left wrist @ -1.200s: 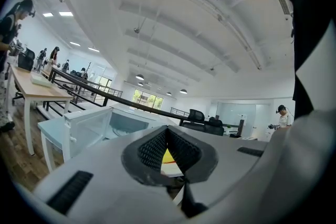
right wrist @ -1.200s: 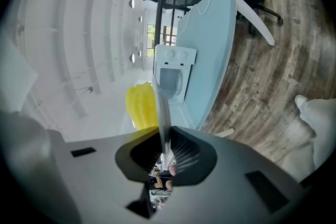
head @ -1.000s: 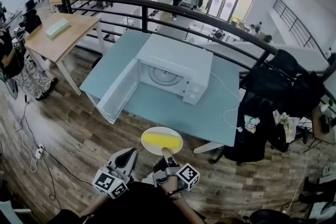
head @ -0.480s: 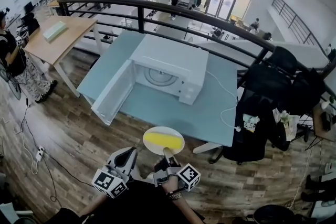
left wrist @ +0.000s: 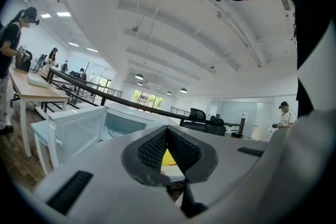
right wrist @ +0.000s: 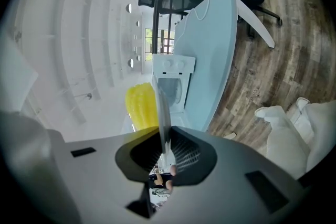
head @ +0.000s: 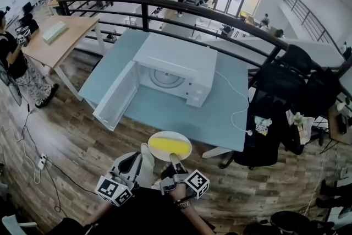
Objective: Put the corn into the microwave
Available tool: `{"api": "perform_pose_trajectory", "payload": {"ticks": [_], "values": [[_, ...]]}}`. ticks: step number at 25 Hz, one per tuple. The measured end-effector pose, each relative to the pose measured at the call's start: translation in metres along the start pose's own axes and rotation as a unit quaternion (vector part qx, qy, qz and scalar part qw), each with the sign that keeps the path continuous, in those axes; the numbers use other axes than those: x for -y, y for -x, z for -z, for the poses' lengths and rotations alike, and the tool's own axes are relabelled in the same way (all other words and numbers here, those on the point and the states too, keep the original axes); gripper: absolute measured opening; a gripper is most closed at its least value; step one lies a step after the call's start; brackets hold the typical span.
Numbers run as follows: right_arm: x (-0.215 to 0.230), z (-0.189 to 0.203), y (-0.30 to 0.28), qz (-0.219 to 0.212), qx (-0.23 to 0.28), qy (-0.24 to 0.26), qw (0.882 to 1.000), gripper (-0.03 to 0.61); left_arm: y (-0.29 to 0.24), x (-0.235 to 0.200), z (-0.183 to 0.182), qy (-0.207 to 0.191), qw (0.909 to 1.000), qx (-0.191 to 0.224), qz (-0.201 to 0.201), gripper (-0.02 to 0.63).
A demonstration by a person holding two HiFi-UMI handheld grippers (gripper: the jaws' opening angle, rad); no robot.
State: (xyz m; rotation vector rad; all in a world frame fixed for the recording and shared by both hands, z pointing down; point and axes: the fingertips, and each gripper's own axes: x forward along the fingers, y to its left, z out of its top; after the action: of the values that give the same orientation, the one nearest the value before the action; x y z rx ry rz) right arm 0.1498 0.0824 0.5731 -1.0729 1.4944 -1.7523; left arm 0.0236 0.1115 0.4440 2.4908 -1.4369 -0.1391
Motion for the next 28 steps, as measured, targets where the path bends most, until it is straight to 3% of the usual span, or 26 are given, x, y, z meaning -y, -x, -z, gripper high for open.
{"api": "perform_pose_trajectory", "payload": {"ticks": [22,28], "values": [[0.008,-0.041,-0.054,0.048,0.012,-0.005,0.999,0.029,-0.074,-0.048,-0.002,0.022,0.9997,-0.007,-0.007,0.003],[0.006,-0.049,-0.085,0.034,0.003,-0.001,0.999,0.029,-0.097,-0.068,-0.005,0.022,0.9996,-0.012,-0.010,0.003]]}}
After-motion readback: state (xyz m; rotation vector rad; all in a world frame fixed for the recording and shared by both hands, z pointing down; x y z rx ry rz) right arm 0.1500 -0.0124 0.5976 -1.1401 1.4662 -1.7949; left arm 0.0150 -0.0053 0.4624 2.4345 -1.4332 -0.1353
